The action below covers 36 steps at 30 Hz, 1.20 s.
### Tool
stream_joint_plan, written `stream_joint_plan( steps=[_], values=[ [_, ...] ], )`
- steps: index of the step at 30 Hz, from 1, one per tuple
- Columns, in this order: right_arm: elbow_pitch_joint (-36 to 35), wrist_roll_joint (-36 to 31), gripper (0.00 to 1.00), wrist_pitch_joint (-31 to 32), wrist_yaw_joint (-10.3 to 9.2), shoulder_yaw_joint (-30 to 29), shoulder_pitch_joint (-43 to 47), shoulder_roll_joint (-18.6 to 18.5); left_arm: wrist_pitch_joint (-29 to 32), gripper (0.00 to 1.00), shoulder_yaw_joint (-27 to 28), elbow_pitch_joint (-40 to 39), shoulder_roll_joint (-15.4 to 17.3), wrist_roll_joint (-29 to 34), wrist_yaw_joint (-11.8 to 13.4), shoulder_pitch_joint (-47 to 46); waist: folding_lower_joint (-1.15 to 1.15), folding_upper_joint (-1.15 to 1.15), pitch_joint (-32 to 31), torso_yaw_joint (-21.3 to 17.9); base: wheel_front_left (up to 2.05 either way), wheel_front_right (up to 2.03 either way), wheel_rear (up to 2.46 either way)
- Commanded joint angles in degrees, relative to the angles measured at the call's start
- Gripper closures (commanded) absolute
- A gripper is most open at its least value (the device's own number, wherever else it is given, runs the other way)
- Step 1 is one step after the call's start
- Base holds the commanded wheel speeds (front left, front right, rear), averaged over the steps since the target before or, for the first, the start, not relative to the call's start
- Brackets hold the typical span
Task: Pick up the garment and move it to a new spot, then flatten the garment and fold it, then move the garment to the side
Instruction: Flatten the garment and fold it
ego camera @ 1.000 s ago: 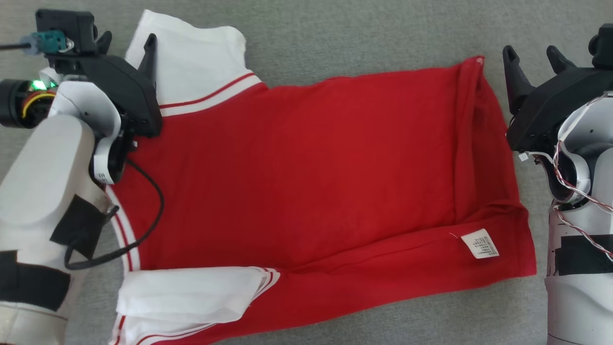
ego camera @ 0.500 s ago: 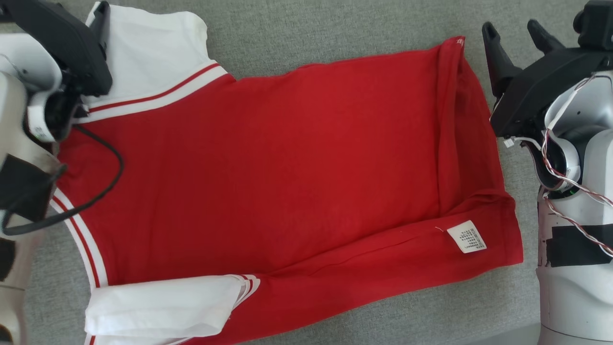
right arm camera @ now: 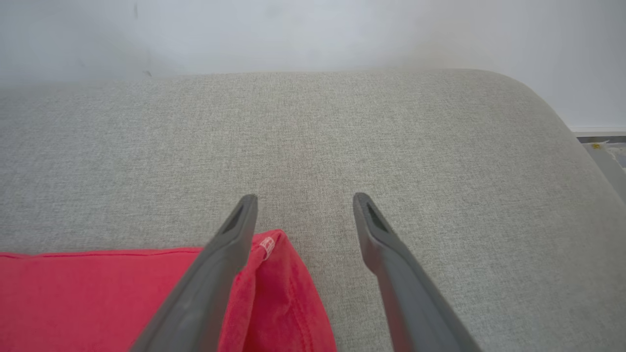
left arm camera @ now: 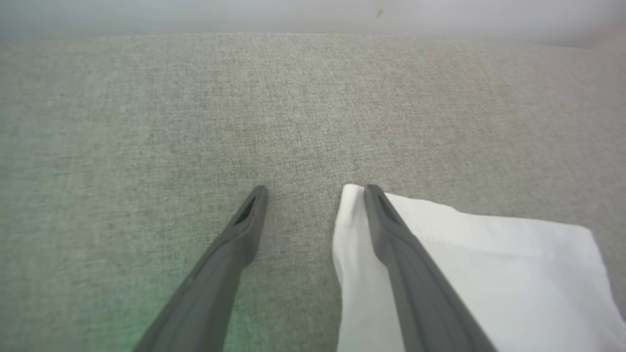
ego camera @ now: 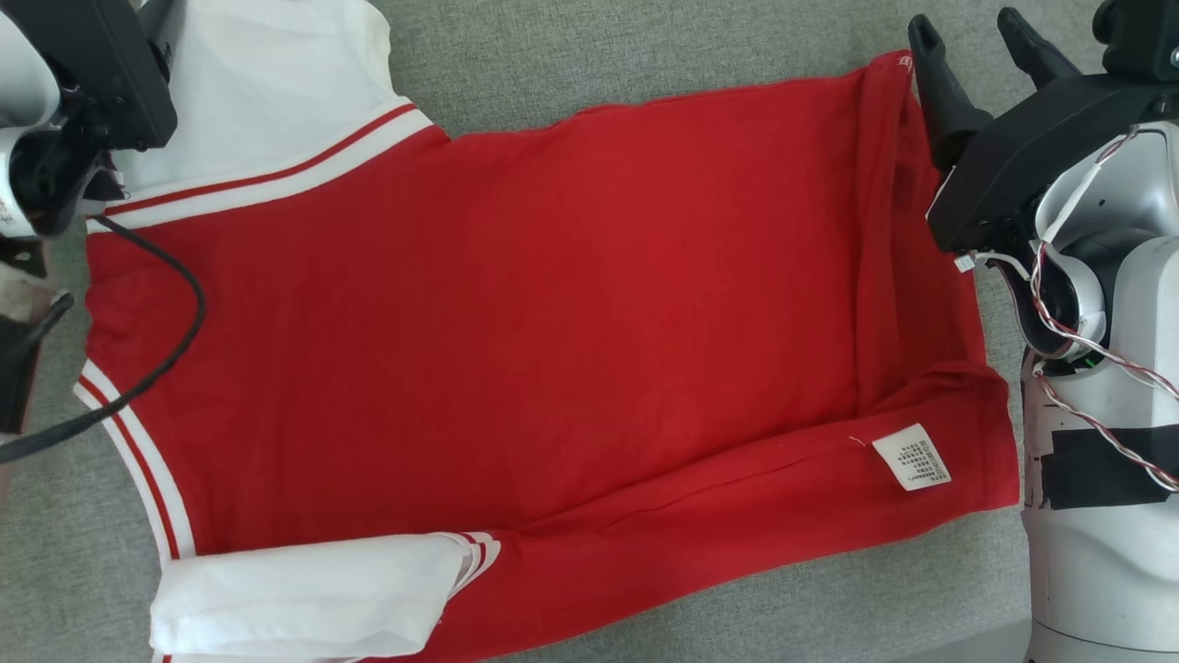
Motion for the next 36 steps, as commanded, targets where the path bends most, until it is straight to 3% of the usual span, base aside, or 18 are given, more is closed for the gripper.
stream_joint_plan(
  steps=[1,11,23,24,25,36],
  values=[
    [0.08,0.07,0.0,-0.57,-0.11,-0.16,-0.55,0.08,1.08,0.0,-0.02,-1.19,0.19,-0.81,0.55,2.51,0.0,-0.01,-0.13,0.11,0.0,0.0,0.0],
    [0.05,-0.74,0.0,-0.26,-0.12,-0.8,0.45,0.04,4.01,0.0,0.88,-10.01,0.93,-2.58,2.76,4.0,0.0,-0.01,-1.68,0.66,0.0,0.0,0.0],
    [-0.22,0.79,0.0,-0.9,-0.12,0.57,0.24,0.22,5.6,0.0,0.3,-11.02,3.73,-1.45,5.09,6.89,0.0,-0.01,0.18,-1.94,0.0,0.0,0.0],
    [-0.16,0.83,0.0,-0.93,-0.11,0.64,0.29,0.23,5.84,0.55,0.16,-11.03,3.83,-1.43,5.06,6.91,0.0,-0.01,0.27,-1.99,0.0,0.0,0.0],
    [-0.08,0.85,0.0,-1.0,-0.11,0.67,0.29,0.24,6.14,0.97,-0.04,-11.08,3.93,-1.44,4.88,6.96,0.0,-0.01,0.34,-2.0,0.0,0.0,0.0],
    [-2.09,-2.43,0.0,3.73,-0.11,5.59,-0.74,-0.33,7.62,1.0,0.0,-12.81,5.26,-2.66,4.53,7.3,0.0,-0.01,-0.01,-1.36,0.0,0.0,0.0]
  ],
)
